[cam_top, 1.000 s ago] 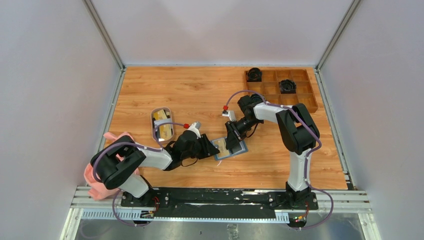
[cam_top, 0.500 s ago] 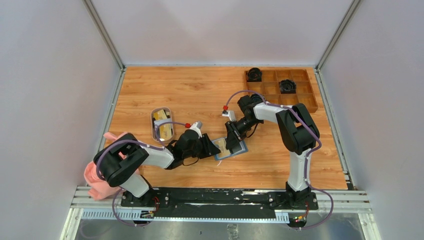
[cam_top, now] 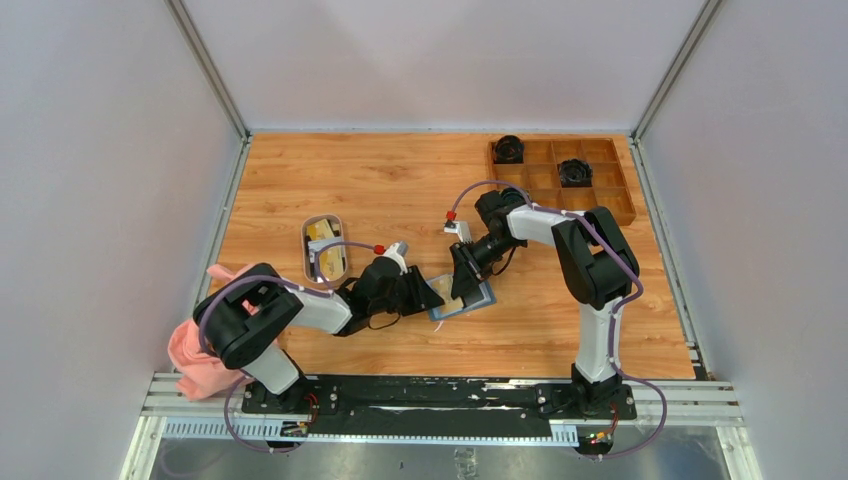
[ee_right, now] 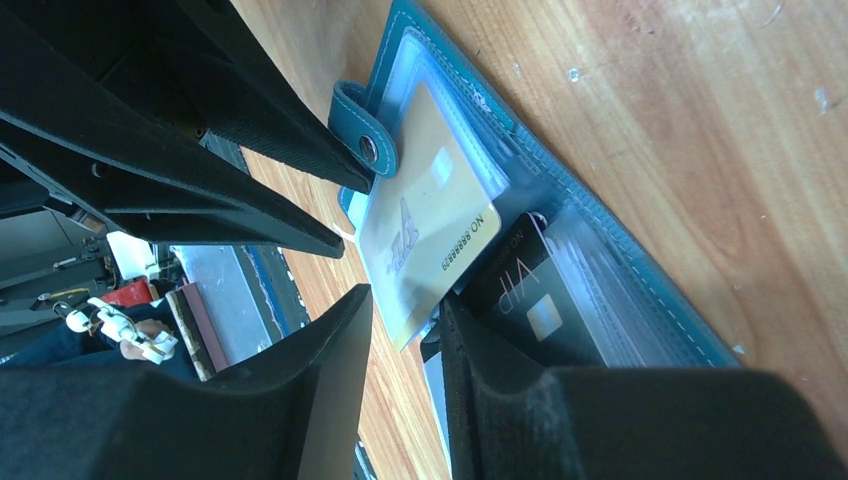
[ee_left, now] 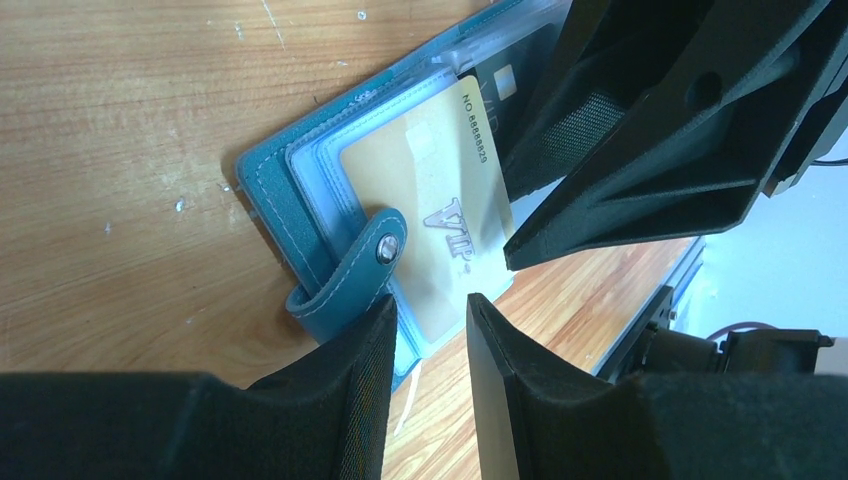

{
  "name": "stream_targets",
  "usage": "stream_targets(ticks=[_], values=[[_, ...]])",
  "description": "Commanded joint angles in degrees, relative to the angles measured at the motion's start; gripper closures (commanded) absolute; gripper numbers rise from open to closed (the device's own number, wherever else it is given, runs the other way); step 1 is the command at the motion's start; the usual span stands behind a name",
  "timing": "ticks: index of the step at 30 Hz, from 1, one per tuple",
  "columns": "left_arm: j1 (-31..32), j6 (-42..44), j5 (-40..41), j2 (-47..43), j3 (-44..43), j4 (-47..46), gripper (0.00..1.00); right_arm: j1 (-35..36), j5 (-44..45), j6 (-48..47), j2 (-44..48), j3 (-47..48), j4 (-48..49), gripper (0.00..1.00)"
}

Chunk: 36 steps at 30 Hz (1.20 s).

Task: Put the credit cards into the card holder
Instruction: Insert the credit card into the card holder.

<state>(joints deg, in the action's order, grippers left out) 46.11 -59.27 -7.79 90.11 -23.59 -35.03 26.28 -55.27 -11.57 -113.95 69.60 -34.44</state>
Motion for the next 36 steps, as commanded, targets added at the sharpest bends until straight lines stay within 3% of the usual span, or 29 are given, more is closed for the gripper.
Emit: stream_targets(ticks=[1, 4, 10, 14, 36], values=[[0.2, 0.5, -0.3, 1.9, -1.4, -0.9, 0.62, 0.6, 3.7, -0.8, -1.4, 0.6, -1.0, 0.65], [0.2, -0.2, -0.6, 2.7, -1.1, -2.6, 0.62, 0.6, 4.5, -0.5, -1.4, 0.6, -0.9, 0.68], [0.1, -0.5, -0.5, 2.9, -0.6, -3.5, 0.62, 0.6, 4.8, 0.4, -1.4, 0.7, -0.9, 0.91], [-0.4, -0.4, -0.2, 1.9, 0.2, -3.5, 0.61, -0.2, 2.4, 1.0, -1.9, 0.7, -1.0, 0.99], [-1.5, -0.7, -0.3, -3.3, 2.5, -3.5, 0.57, -5.5, -14.4, 2.4, -6.8, 0.5, -1.6, 1.0]])
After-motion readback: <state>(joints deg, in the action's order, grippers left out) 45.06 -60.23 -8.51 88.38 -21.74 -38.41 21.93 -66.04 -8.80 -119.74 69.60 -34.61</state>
